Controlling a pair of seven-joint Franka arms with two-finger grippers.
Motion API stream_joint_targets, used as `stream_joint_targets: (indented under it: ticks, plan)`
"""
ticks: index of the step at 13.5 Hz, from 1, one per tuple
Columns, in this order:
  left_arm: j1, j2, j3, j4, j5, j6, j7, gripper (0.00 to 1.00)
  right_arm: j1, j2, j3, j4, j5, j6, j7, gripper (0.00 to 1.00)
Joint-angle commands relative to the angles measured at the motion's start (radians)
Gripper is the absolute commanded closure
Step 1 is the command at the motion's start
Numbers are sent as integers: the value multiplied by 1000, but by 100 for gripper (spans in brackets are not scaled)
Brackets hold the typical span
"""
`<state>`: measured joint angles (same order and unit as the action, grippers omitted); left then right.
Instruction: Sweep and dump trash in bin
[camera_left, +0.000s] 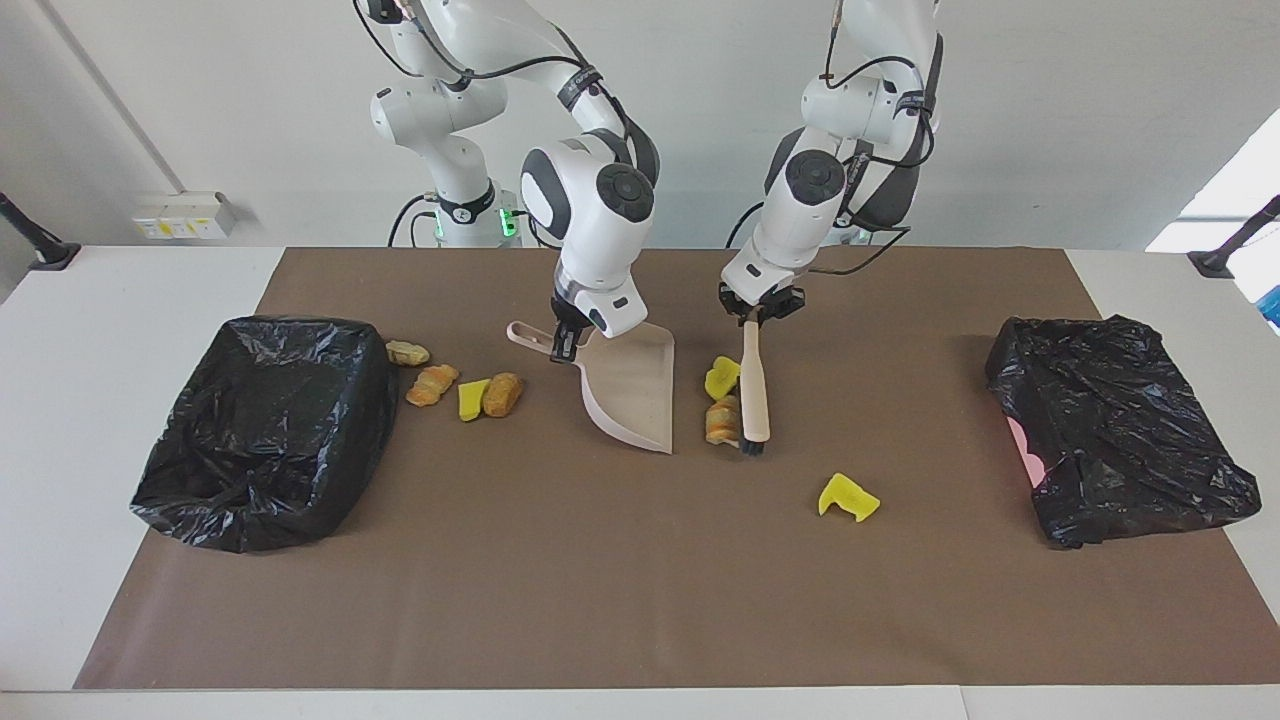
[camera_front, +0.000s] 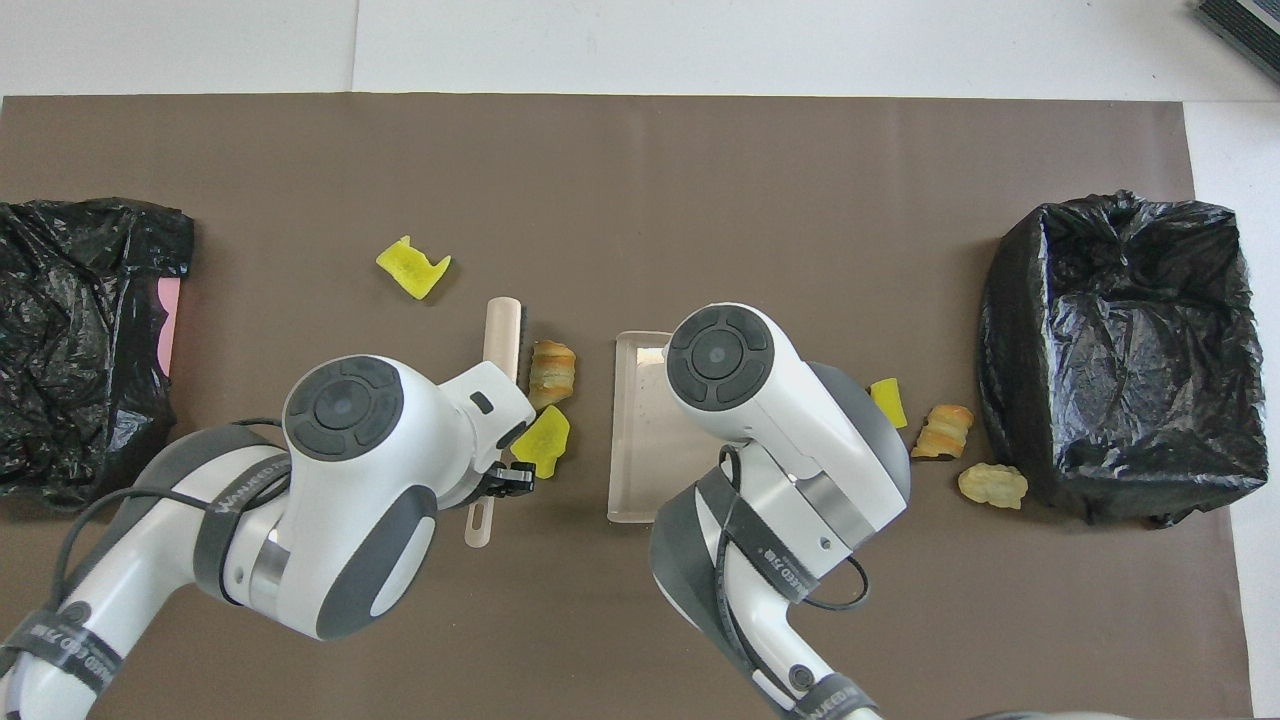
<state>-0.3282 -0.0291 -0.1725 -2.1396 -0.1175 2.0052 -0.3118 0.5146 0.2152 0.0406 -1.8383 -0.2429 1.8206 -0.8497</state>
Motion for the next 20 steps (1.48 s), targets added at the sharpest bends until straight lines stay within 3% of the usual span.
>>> stream_joint_targets:
  ticks: [1, 3, 5, 9, 12, 15, 20]
  plan:
    - [137, 21, 8, 53, 141, -28, 185, 100, -2, -39, 2, -67, -24, 52, 14, 100]
    - [234, 81, 10, 75, 200, 18, 313, 100, -1, -53, 2, -91, -24, 68, 14, 100]
    - [262, 213, 10, 153, 306, 98, 315, 100, -11, -60, 2, -130, -22, 133, 14, 100]
    - [287, 328, 8, 256, 384, 127, 324, 100, -8, -62, 2, -142, -13, 129, 38, 100]
    - [275, 318, 1, 216, 387, 135, 317, 100, -5, -59, 4, -153, -12, 132, 41, 100]
    - [181, 244, -4, 109, 354, 89, 234, 100, -1, -60, 4, -153, -9, 132, 69, 100]
    - [65, 144, -4, 14, 156, 18, 231, 100, 1, -62, 4, -153, -9, 114, 72, 100]
